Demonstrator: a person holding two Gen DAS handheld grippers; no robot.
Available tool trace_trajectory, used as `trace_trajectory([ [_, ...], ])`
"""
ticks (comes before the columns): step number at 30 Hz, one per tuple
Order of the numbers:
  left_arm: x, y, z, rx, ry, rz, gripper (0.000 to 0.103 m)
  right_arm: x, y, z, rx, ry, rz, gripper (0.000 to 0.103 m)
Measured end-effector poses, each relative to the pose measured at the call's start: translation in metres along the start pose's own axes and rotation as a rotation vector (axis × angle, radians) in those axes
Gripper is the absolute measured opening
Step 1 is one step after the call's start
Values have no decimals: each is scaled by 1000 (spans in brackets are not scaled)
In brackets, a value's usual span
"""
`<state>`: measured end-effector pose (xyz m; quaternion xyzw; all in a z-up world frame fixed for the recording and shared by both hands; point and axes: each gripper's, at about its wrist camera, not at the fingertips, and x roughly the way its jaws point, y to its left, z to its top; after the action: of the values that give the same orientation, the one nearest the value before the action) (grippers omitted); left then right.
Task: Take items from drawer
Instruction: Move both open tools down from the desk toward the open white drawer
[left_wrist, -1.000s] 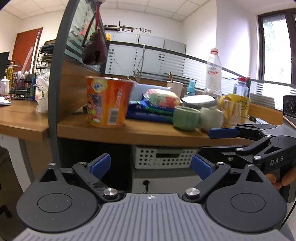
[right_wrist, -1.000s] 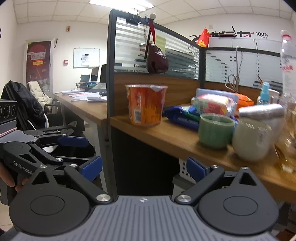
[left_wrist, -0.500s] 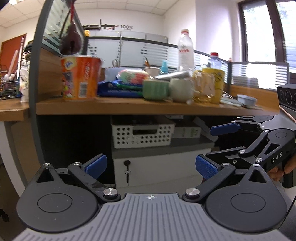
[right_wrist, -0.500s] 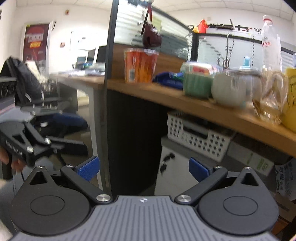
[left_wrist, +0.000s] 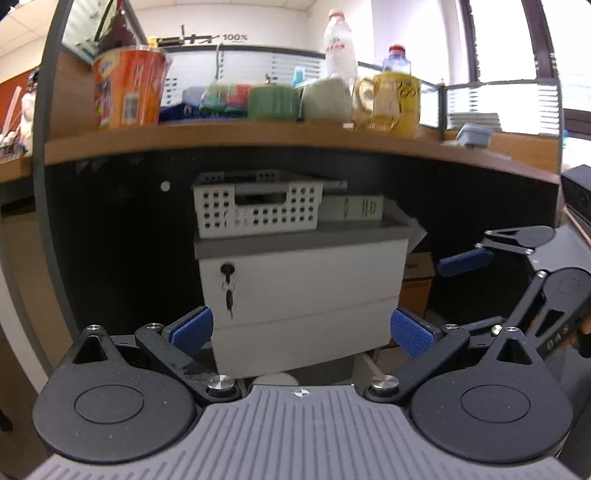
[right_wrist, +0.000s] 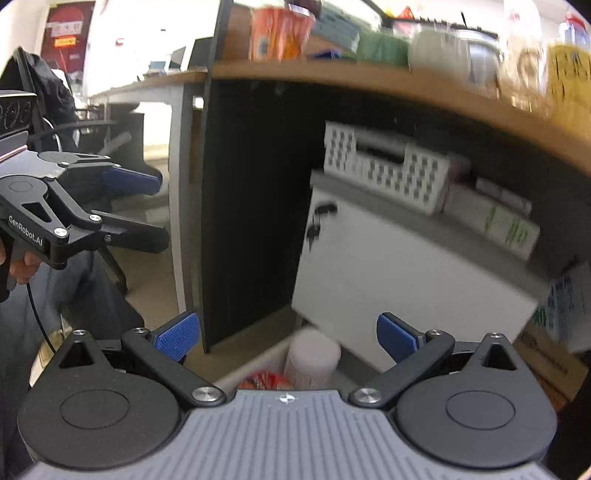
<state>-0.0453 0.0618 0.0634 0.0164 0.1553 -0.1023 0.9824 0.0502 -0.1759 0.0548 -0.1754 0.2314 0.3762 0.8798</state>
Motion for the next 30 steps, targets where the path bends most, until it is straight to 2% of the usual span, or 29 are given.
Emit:
trace_trajectory([
  [7,25,-18,-45,3,88,5,103,12,4,-47,7,64,-40,103],
  [11,41,-27,-57,-14,140,21,103,21,6,-73,15,99,-68,103],
  [16,57,-32,-64,-79,153,71,103,35,7,-88,103,74,-179,103],
  [20,67,-36,-77,-85,131,146,103,48,10,-99,158,59,-226,103],
  [23,73,-38,-87,-51,98,159,103,64,11,-113,180,107,-220,103],
  [27,88,-35,-103,9,194,120,103,79,4,-129,238,195,-232,103],
  [30,102,-30,-117,19,291,122,103,89,-2,-141,286,263,-244,103],
])
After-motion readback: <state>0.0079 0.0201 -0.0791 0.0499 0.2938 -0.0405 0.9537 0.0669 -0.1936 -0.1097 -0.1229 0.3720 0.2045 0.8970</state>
